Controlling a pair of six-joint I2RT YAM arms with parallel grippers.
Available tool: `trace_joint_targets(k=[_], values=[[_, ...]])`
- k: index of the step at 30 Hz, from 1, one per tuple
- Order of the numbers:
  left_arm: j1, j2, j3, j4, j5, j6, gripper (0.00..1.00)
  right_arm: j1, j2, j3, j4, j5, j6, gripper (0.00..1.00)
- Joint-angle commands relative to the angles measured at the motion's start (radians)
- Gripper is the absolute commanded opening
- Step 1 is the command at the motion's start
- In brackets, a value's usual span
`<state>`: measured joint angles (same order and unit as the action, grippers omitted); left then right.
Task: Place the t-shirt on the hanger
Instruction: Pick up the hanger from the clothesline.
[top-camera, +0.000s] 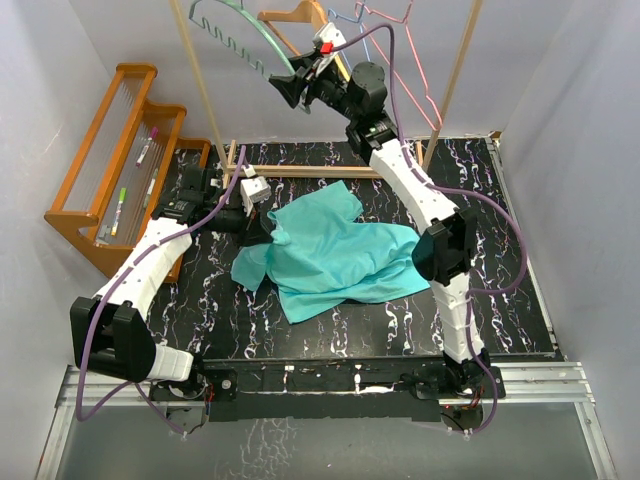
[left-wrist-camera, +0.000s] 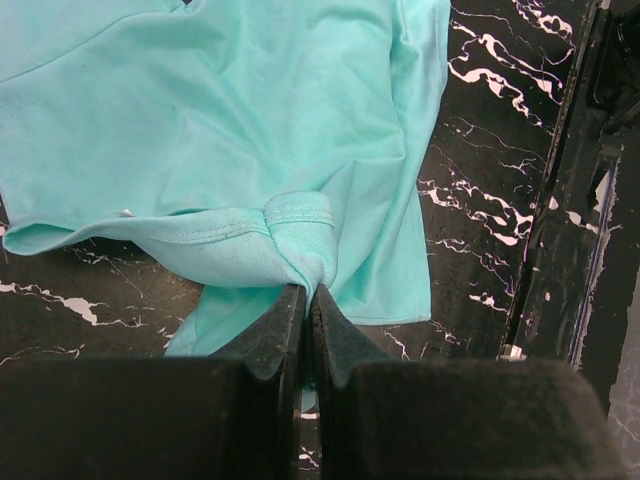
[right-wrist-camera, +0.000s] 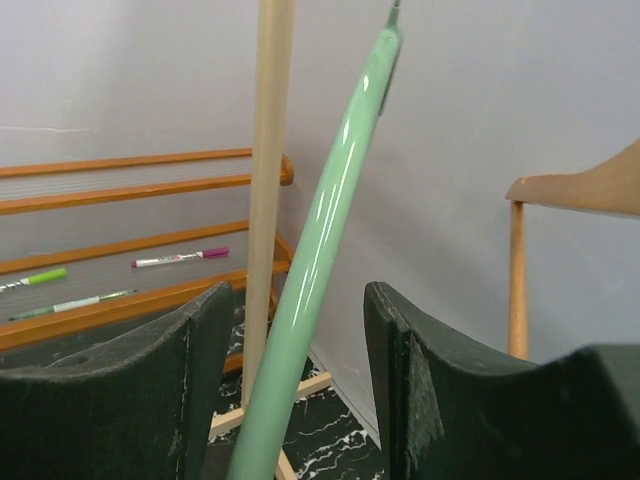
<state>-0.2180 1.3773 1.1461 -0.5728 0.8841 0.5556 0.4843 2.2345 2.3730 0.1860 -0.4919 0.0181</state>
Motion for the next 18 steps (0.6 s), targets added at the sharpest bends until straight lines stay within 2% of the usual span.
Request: trace_joint_targets(k=[1, 3, 5, 8, 9, 18], values=[[0.004, -0.014, -0.003, 0.013, 0.053, -0.008, 0.00, 0.023, 0.003, 0.053, 0.055, 0.027, -0.018, 0.55], [0.003, -0.014, -0.005, 0.011, 0.052, -0.007, 0.00, 0.025, 0.015, 0.072, 0.052, 0.029, -0.019, 0.50], [0.004, -0.014, -0.007, 0.009, 0.051, -0.005, 0.00, 0.027, 0.015, 0.069, 0.060, 0.038, -0.019, 0.40], [0.004, -0.014, -0.014, 0.010, 0.050, -0.003, 0.00, 0.029, 0.002, 0.049, 0.078, 0.068, -0.029, 0.14], [0.003, -0.014, -0.015, 0.012, 0.050, -0.005, 0.00, 0.030, -0.007, 0.035, 0.086, 0.082, -0.034, 0.09], [0.003, -0.014, -0.019, 0.019, 0.055, -0.014, 0.00, 0.055, -0.070, -0.015, 0.144, 0.192, -0.106, 0.08]])
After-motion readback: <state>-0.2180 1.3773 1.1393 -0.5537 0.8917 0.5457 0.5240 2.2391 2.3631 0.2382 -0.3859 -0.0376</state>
